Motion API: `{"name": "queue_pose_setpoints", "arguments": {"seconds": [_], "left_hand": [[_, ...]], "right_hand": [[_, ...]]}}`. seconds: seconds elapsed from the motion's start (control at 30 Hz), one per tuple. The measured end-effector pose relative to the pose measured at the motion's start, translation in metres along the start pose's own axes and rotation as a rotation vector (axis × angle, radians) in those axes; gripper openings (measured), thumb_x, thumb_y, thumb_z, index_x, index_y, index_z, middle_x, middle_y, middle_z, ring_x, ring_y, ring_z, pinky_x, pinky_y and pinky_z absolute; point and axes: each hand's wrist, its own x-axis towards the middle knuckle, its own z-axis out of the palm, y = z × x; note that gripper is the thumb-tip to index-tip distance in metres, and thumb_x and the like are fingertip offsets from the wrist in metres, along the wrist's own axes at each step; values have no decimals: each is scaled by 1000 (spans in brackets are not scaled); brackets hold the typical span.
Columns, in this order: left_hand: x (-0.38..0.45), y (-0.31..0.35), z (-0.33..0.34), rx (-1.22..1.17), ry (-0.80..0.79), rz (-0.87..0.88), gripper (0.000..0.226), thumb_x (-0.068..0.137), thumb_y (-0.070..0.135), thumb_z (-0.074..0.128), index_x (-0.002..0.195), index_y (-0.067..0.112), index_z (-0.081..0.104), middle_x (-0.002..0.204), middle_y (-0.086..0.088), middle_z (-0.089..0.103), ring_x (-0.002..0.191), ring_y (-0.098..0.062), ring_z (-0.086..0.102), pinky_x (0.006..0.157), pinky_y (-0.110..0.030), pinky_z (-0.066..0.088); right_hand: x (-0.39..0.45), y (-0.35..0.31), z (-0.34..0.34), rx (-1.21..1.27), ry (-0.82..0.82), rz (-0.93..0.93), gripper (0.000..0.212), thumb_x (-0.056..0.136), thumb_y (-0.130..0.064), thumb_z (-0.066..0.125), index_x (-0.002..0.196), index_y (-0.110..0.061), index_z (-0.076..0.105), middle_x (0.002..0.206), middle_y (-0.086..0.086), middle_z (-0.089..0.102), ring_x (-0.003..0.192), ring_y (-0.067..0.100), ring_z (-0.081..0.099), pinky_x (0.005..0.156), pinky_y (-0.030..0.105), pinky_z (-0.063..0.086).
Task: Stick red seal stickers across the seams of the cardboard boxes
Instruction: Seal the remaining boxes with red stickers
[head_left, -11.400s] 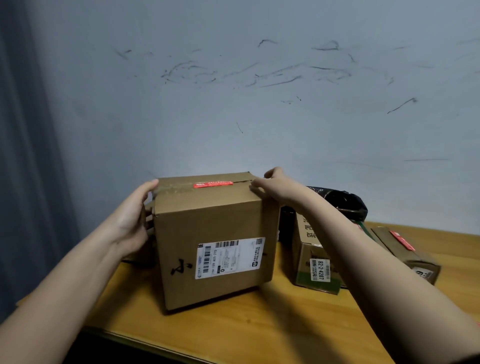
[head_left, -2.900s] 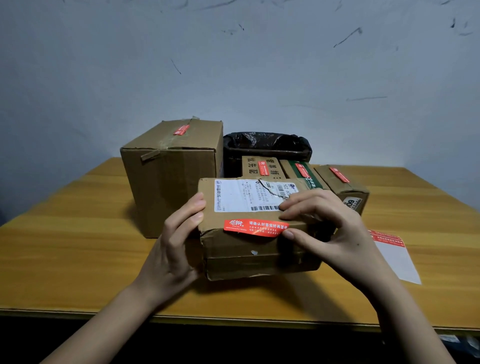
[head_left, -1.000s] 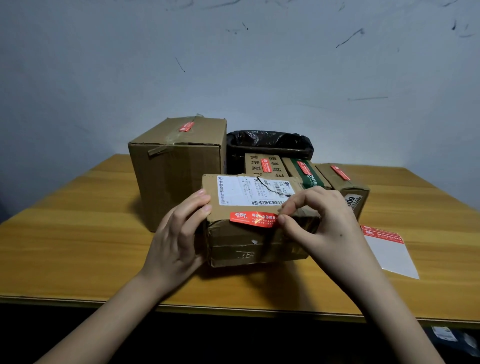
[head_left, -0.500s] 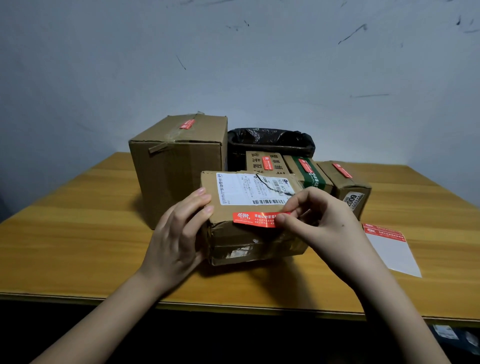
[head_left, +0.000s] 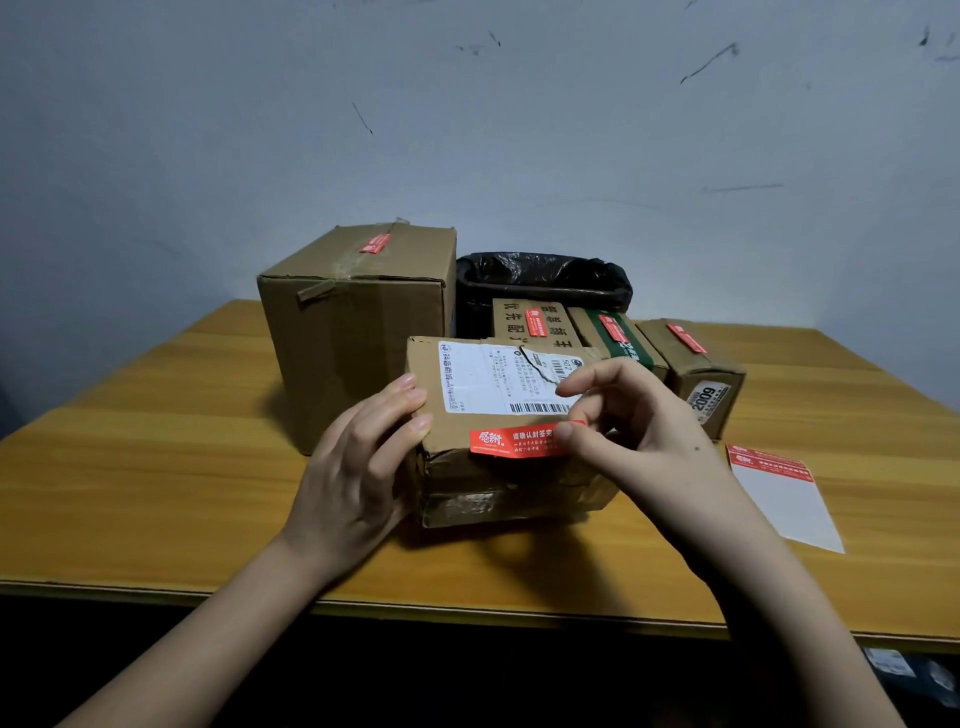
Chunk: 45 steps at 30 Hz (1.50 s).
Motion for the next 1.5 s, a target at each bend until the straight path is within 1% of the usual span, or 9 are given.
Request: {"name": "queue_pose_setpoints", "arguments": {"seconds": [0.17,0.3,0.4,0.83,0.97,1.17,1.3,1.43,1.5], "left_hand": [[-1,-1,0,-4,-12,-5,89,67,2,80,135,14,24,135,-17,38,135,-30,39,108,-39,36],[0,1,0,-5,-26,-12,86,67,3,80,134,12,27,135,-17,38,136,-29,39,108,-39,36],[1,1,-1,-2,-34,-4,75,68,3,80,128,9,36,135,-17,39,135,-30,39,109,-39,35],[4,-1,-2,0,-64,-7,77,67,3,81,128,9,35,135,-17,38,134,-31,40,109,-39,35],[-2,-4,-3,-12,-77,-45,82,75,16,76,136,14,21,138,-16,36,137,-28,36,110,-36,34],[-2,-6,-3,-33,-87,-92,77,80,29,70,137,13,21,142,-15,35,138,-25,36,109,-35,35],[-1,-6,-5,-70,-177,-204,90,74,49,69,140,9,22,144,-10,35,136,-17,35,109,-28,32],[3,-4,-8,-95,-251,-283,96,67,55,67,141,8,26,143,-6,36,132,-15,37,104,-30,38],[6,-2,-10,-130,-265,-335,100,63,56,67,142,14,24,143,0,34,130,-5,34,102,-29,40]], "right_hand": [[2,1,4,-36,47,-38,22,79,-12,75,93,-18,60,66,-3,56,68,13,53,64,26,45],[2,0,6,-14,56,-67,18,82,-7,71,93,-17,60,67,-2,54,67,8,53,63,20,46],[3,-3,6,31,60,-83,16,84,-2,68,92,-14,60,67,-1,53,66,7,51,61,15,44],[6,-9,12,135,55,-165,18,85,3,66,87,-13,59,67,-6,51,66,7,49,65,17,45],[7,-15,7,194,102,-203,16,84,-1,66,85,-16,58,69,-13,55,68,1,54,69,18,49],[8,-9,6,148,93,-207,15,76,-20,67,87,-14,59,75,-15,59,76,1,57,70,20,51],[9,-3,5,133,152,-279,17,79,-16,73,85,-18,58,79,-17,61,75,-1,56,68,15,47],[13,3,0,146,233,-324,15,78,-12,68,83,-21,58,78,-17,62,73,0,55,69,14,46],[14,5,-3,136,258,-330,14,78,-12,68,83,-22,58,78,-16,62,73,1,55,68,14,45]]}}
